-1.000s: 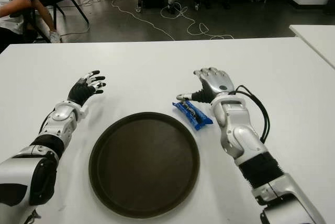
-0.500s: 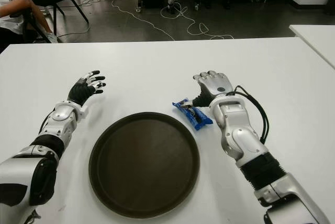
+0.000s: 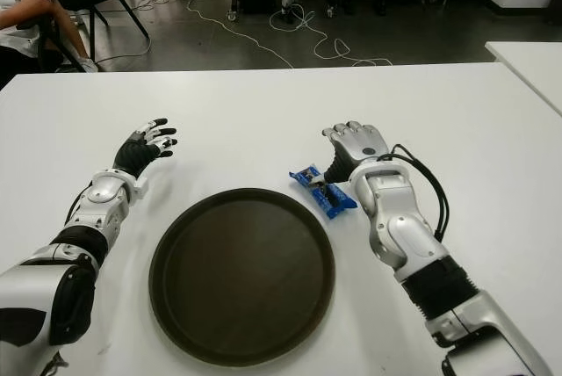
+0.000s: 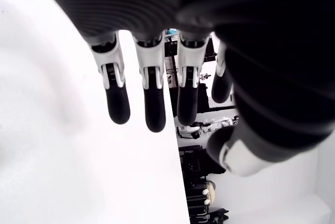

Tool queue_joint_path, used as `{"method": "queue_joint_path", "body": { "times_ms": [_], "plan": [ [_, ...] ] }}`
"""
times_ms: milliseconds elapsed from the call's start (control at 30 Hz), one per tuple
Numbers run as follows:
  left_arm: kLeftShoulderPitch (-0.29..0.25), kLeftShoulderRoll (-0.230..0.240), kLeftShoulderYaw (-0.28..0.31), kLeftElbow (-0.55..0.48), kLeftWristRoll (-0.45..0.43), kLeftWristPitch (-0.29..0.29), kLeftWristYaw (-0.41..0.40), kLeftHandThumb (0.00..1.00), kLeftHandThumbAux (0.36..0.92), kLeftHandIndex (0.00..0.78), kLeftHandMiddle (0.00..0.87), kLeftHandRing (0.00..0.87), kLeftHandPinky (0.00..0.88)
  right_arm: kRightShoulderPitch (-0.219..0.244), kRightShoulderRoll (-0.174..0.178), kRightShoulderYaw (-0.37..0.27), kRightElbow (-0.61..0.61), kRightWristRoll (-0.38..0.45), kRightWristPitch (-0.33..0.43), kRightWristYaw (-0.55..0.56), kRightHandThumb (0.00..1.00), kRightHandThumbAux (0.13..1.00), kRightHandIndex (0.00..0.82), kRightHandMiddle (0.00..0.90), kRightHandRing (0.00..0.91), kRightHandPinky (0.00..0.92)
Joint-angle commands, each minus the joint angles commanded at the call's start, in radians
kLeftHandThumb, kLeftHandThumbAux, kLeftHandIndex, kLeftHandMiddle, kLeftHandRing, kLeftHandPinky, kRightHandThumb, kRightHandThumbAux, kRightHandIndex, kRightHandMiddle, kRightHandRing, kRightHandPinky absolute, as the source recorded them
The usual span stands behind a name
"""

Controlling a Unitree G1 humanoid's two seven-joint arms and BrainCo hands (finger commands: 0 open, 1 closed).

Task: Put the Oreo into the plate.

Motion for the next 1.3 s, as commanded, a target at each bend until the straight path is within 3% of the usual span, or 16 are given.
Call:
{"method": "queue_joint_path", "body": {
  "times_ms": [433,867,1300],
  "plan": [
    [-0.001,0.001,-0.004,0.001,0.004,0.002,0.005,0.110,0.682,0.152,0.227,0.229,0.236,0.003,0.011,-0.010,-0.027,0.009,0.017,0.029,0.000,0.597,0.065,0.068,0.061,0.020],
    [0.000,-0.001,-0.007,-0.001,0.005,-0.004,0.013,0.109,0.723,0.156,0.232,0.230,0.233,0.000,0.013,-0.006,-0.030,0.000,0.028,0.039,0.000,0.602,0.067,0.073,0.068,0.030],
    [0.001,-0.002,-0.005,-0.003,0.000,-0.003,0.005,0.101,0.732,0.145,0.217,0.221,0.228,-0.018,0.060,-0.010,0.044,0.018,0.043,-0.001,0.000,0.620,0.060,0.073,0.068,0.041]
  ]
}}
